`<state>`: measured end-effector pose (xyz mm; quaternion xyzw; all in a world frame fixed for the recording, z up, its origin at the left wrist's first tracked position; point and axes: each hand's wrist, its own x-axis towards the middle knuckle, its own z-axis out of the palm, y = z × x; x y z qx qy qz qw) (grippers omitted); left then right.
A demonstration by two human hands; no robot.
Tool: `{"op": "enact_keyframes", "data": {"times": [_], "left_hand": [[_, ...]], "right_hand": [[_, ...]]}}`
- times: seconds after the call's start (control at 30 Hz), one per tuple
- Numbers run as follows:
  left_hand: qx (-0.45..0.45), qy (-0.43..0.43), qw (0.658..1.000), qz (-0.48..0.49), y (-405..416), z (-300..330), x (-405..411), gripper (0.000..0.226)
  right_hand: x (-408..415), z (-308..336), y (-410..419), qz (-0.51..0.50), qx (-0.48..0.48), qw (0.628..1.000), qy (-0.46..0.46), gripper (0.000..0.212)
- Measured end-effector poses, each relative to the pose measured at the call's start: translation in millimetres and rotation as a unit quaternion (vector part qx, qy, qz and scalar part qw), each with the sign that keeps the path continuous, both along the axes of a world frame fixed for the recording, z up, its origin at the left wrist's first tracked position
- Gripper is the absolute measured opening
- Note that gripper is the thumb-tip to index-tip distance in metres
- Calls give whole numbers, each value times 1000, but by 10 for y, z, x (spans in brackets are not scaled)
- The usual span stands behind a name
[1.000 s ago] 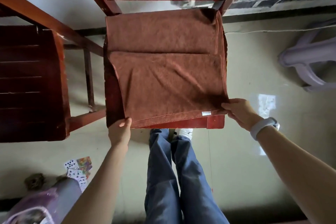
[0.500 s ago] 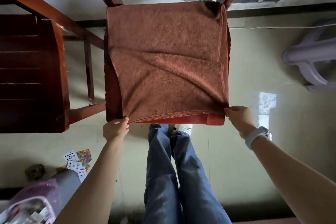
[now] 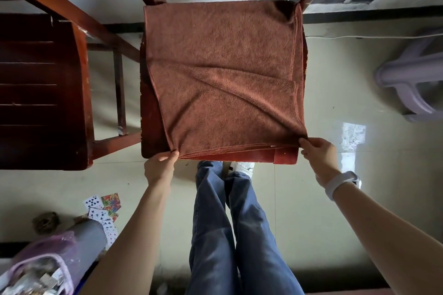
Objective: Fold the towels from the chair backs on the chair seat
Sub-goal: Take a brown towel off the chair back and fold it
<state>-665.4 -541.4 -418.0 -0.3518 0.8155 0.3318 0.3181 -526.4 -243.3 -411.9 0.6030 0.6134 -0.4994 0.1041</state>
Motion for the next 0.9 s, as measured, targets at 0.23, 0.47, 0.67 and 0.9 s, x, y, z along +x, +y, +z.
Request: {"op": "enact_keyframes", "data": {"times": [0.23, 0.47, 0.67, 0.9], "left_hand": [[8, 21, 1000, -19, -24, 74, -36, 27], [148, 24, 969, 197, -57, 427, -72, 16], [224, 88, 951, 191, 58, 951, -298, 9], [268, 196, 933, 139, 245, 1784, -761, 8]], "right_hand": [[-10, -17, 52, -52, -49, 997, 16, 8], [-145, 270, 75, -135, -95, 984, 69, 15], [-289, 777, 155, -201, -118, 958, 167, 23], [-662, 1639, 284, -101, -99, 957, 253, 20]]}}
